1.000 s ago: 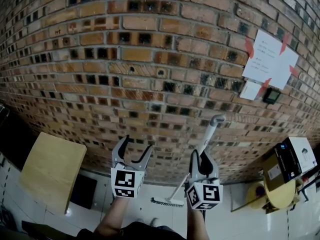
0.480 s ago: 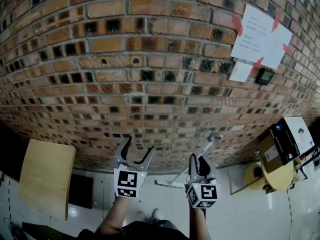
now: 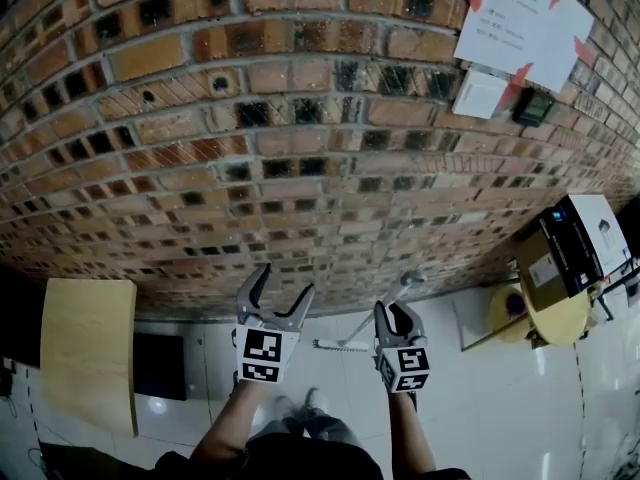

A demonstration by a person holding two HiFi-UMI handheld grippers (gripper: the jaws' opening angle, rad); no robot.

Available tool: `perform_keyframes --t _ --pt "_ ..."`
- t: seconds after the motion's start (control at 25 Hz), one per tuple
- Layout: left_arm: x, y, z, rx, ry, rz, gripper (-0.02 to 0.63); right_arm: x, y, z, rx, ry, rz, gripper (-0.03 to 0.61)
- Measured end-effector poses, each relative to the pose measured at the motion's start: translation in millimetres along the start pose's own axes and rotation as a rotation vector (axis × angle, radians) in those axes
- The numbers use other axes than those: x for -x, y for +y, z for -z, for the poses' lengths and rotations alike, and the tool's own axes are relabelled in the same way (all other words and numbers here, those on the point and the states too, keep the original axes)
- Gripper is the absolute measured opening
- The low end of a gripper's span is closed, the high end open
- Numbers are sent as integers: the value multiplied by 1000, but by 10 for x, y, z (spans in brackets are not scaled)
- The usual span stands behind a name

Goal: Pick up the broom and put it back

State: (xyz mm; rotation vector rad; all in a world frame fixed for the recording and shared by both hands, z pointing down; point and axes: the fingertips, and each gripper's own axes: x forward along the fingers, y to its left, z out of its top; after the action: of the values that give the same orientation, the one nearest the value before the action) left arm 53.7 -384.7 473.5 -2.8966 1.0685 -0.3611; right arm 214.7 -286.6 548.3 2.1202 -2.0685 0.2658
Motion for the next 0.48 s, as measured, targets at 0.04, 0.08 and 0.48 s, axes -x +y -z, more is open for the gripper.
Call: perform_keyframes --t 0.04,0.08,0.48 --pt "-49 -20 80 0 12 6 350 -32 -6 130 6 22 -10 78" --pt "-100 -41 165 3 24 12 351 -66 -10 261 12 43 -22 78" --pt "-478 -342 974 49 158 75 350 -333 -50 1522 26 240 -106 78"
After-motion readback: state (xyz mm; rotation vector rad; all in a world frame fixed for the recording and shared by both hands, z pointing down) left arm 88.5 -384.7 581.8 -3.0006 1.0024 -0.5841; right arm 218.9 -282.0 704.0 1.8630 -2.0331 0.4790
